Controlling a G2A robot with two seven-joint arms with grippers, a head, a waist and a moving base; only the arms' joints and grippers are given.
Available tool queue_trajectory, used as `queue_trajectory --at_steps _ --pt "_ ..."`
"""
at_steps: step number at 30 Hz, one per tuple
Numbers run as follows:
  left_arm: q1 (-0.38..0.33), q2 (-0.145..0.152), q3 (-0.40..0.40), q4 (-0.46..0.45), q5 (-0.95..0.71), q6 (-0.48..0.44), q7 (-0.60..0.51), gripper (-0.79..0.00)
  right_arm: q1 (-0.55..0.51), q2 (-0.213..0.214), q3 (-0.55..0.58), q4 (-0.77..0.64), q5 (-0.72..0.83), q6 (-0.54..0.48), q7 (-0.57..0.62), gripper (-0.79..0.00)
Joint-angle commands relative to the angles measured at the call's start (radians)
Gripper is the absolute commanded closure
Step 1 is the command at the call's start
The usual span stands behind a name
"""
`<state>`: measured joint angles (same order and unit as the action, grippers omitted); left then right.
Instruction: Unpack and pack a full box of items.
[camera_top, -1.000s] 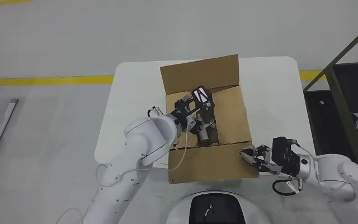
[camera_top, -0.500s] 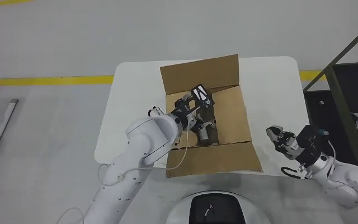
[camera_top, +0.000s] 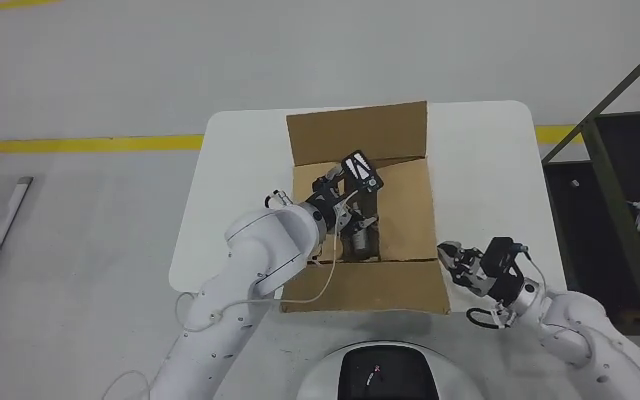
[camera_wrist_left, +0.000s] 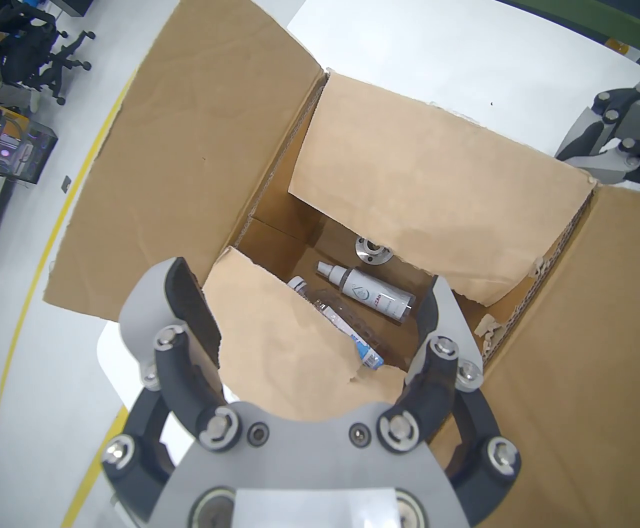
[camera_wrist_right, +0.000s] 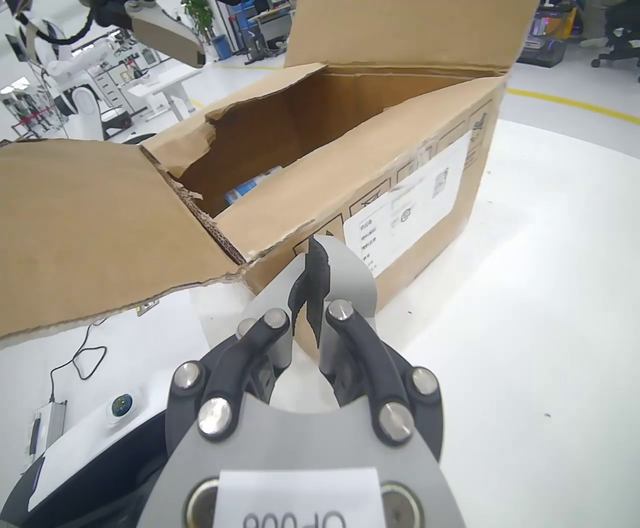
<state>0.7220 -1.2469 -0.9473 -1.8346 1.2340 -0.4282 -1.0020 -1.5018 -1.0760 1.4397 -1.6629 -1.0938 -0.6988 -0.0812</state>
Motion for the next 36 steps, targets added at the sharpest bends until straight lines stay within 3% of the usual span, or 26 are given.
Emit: queue_trajectory --at_steps 1,5,10,22,23,24,25,28,29,31,36 --pt "0.0 0.0 0.0 0.0 0.0 0.0 0.0 -0.785 0.003 0.001 -0.007 -0.003 -0.01 -0.018 0.005 0.0" --pt "0.021 0.002 -0.002 0.015 0.014 0.006 0.004 -0.785 0.001 0.002 -0.004 -0.008 -0.004 -0.032 0.004 0.0" --pt "0.035 0.001 0.023 0.043 0.04 0.034 -0.118 -0.785 -0.014 0.006 0.021 -0.026 0.006 -0.038 0.007 0.0" --pt "0.015 -0.008 0.091 0.058 0.255 0.035 -0.192 -0.785 -0.05 0.009 0.035 -0.061 0.013 -0.029 -0.007 0.0" --pt "0.015 -0.009 0.09 0.059 0.263 0.039 -0.196 -0.754 -0.051 0.009 0.04 -0.066 0.017 -0.023 -0.014 0.0" --pt "0.017 -0.009 0.088 0.059 0.266 0.042 -0.197 -0.542 -0.054 0.009 0.045 -0.07 0.023 -0.016 -0.021 0.0" --pt "0.018 -0.009 0.088 0.058 0.278 0.039 -0.2 -0.382 -0.054 0.009 0.053 -0.076 0.034 -0.005 -0.034 0.0" --pt "0.025 -0.011 0.083 0.056 0.287 0.044 -0.2 -0.197 -0.055 0.007 0.072 -0.089 0.089 0.021 -0.059 0.0" --pt "0.027 -0.011 0.08 0.055 0.29 0.048 -0.202 -0.172 -0.051 0.007 0.077 -0.093 0.102 0.027 -0.054 0.0" --pt "0.031 -0.012 0.076 0.054 0.291 0.048 -0.205 0.0 -0.031 0.006 0.078 -0.106 0.124 0.035 -0.036 0.0" --pt "0.042 -0.013 0.065 0.045 0.302 0.042 -0.209 0.0 0.036 0.002 0.034 -0.142 0.139 0.031 0.011 0.0"
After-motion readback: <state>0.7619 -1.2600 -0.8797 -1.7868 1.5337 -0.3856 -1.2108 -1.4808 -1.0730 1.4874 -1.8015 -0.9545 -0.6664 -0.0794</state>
